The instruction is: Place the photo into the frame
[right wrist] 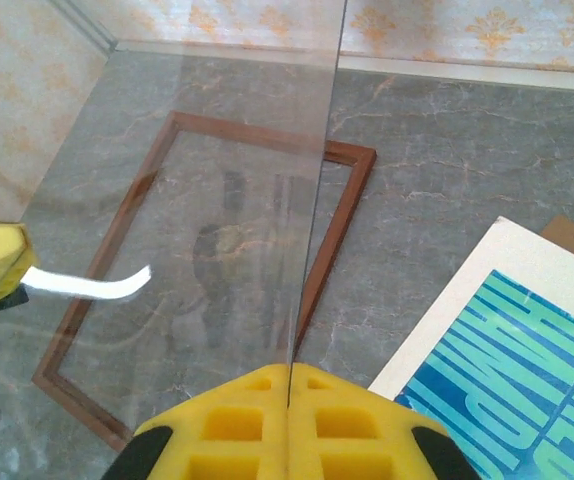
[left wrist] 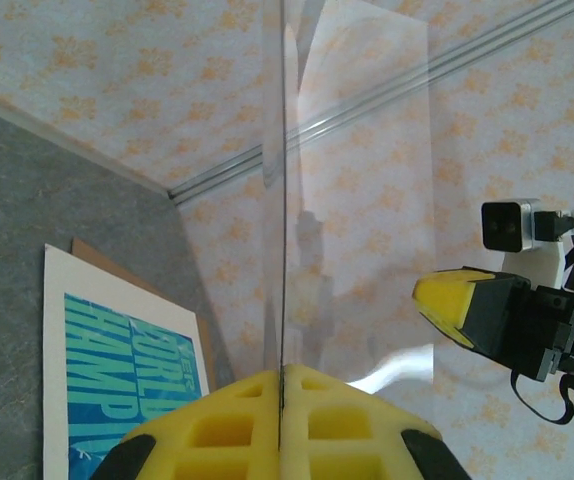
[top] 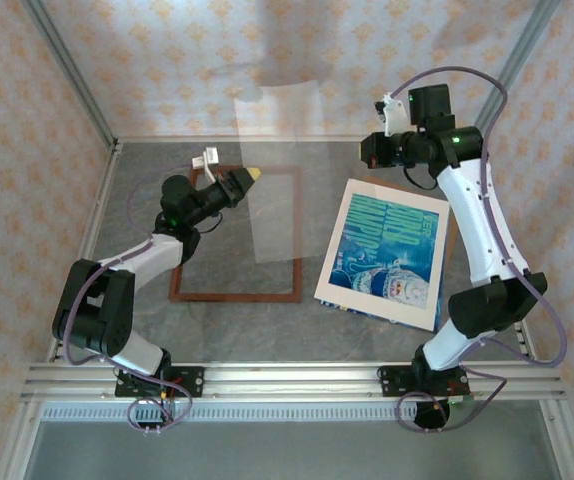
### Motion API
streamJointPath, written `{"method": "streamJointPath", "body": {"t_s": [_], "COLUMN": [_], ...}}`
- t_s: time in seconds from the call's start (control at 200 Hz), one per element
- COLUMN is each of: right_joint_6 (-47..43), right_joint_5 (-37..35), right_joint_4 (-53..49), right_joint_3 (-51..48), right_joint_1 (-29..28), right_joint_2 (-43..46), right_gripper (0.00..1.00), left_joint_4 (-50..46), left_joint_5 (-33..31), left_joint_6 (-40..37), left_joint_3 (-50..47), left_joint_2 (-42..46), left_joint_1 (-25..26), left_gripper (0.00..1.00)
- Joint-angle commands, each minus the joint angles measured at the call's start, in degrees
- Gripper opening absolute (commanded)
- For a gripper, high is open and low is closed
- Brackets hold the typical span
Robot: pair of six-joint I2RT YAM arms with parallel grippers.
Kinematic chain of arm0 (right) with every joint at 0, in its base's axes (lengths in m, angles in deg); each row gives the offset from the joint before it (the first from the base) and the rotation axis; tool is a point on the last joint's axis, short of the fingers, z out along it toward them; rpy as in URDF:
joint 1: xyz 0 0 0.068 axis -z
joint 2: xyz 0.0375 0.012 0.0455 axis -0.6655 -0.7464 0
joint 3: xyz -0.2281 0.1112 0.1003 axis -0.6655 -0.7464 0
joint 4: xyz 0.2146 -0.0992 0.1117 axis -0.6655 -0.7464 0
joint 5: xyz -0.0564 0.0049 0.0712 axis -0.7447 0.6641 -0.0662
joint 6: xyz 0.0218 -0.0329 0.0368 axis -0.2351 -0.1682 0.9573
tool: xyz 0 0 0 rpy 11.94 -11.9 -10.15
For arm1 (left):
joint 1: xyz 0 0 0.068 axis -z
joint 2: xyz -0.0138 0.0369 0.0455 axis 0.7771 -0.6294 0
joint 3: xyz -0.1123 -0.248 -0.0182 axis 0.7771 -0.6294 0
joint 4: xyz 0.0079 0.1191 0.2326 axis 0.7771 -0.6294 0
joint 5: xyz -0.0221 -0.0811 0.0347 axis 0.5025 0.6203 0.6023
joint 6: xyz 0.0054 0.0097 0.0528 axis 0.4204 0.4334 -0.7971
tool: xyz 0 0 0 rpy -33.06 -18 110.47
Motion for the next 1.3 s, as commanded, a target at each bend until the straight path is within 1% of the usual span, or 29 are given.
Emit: {"method": "streamJointPath", "body": {"t_s": [0.0, 0.03, 0.1, 0.24, 0.305, 0.34, 0.38, 0.47, 0.53, 0.586, 0.621, 0.691, 0.746, 0.786, 0.841, 0.926, 0.991, 1.081, 1.156, 1.231, 1.291], "right_joint_6": [6.1, 7.1, 9.4, 12.6, 13.3, 13.6, 13.5, 13.5, 13.6, 13.8, 13.7, 13.5, 13.2, 13.3, 13.0, 12.5, 12.1, 11.6, 11.6, 12.2, 12.5], "right_joint_5": [-6.6, -8.0, -11.7, -18.9, -22.4, -24.8, -27.0, -29.0, -29.7, -30.4, -30.7, -32.0, -33.2, -34.8, -36.6, -39.4, -41.0, -42.1, -41.8, -40.3, -39.2], "right_joint_4": [5.3, 6.6, 9.4, 14.7, 17.3, 18.1, 18.9, 20.4, 21.0, 21.8, 22.4, 23.1, 23.5, 23.7, 24.1, 24.4, 24.8, 25.2, 25.2, 24.9, 24.7], "right_joint_3": [-6.8, -8.5, -12.6, -21.1, -25.3, -27.1, -28.9, -32.1, -33.4, -34.5, -35.0, -35.6, -35.6, -35.4, -35.3, -35.0, -35.0, -34.9, -34.6, -33.9, -33.6], "right_joint_1": [-0.1, -0.1, 0.0, 0.0, -0.1, 0.0, 0.0, -0.1, 0.0, -0.1, -0.3, -0.5, -0.6, -0.6, -0.6, -0.6, -0.6, -0.6, -0.5, -0.6, -0.7], "right_joint_2": [4.4, 5.1, 7.0, 12.6, 15.7, 17.1, 18.4, 19.9, 20.0, 19.7, 19.3, 18.8, 18.4, 18.5, 18.9, 19.6, 20.1, 20.1, 19.3, 17.9, 16.8], "right_gripper": [0.2, 0.25, 0.36, 0.5, 0.55, 0.62, 0.66, 0.75, 0.83, 0.89, 0.92, 0.95, 0.96, 0.96, 0.97, 0.97, 0.97, 0.97, 0.97, 0.97, 0.97], "left_joint_4": [-7.3, -10.2, -21.2, -47.3, -55.6, -59.7, -63.8, -71.9, -74.3, -76.6, -78.6, -81.6, -82.5, -82.6, -81.9, -80.8, -80.2, -78.1, -76.3, -77.8, -80.5], "left_joint_5": [0.1, 0.2, -0.4, -2.9, -4.7, -5.1, -4.9, -5.0, -5.3, -6.3, -7.3, -7.9, -7.0, -6.0, -3.9, -1.5, 0.1, 2.0, 3.7, 3.5, 2.7], "left_joint_6": [-2.5, -3.5, -7.5, -19.9, -23.9, -25.9, -27.7, -30.7, -31.4, -31.8, -34.0, -35.1, -35.1, -34.4, -33.0, -30.4, -29.5, -25.3, -22.2, -23.1, -25.8], "left_joint_3": [1.3, 1.8, 3.4, 9.5, 11.7, 13.1, 14.8, 19.2, 21.8, 24.6, 27.1, 32.3, 35.7, 37.6, 39.3, 39.9, 39.2, 34.8, 30.2, 28.0, 28.0], "left_joint_2": [3.8, 4.7, 7.5, 13.1, 14.9, 15.4, 15.5, 14.7, 13.8, 12.7, 11.6, 9.1, 7.3, 6.5, 5.9, 6.5, 7.2, 6.8, 4.6, 0.6, -3.5], "left_joint_1": [-0.3, -0.3, -0.3, -0.2, -0.3, -0.3, -0.3, 0.0, 1.2, 3.5, 5.3, 9.3, 12.0, 13.2, 13.7, 13.2, 11.5, 6.3, 2.3, 0.1, -0.5], "left_gripper": [0.0, 0.0, 0.0, 0.0, 0.0, 0.0, 0.0, 0.0, 0.0, 0.0, 0.0, 0.0, 0.0, 0.0, 0.0, 0.0, 0.0, 0.0, 0.0, 0.0, 0.0]}}
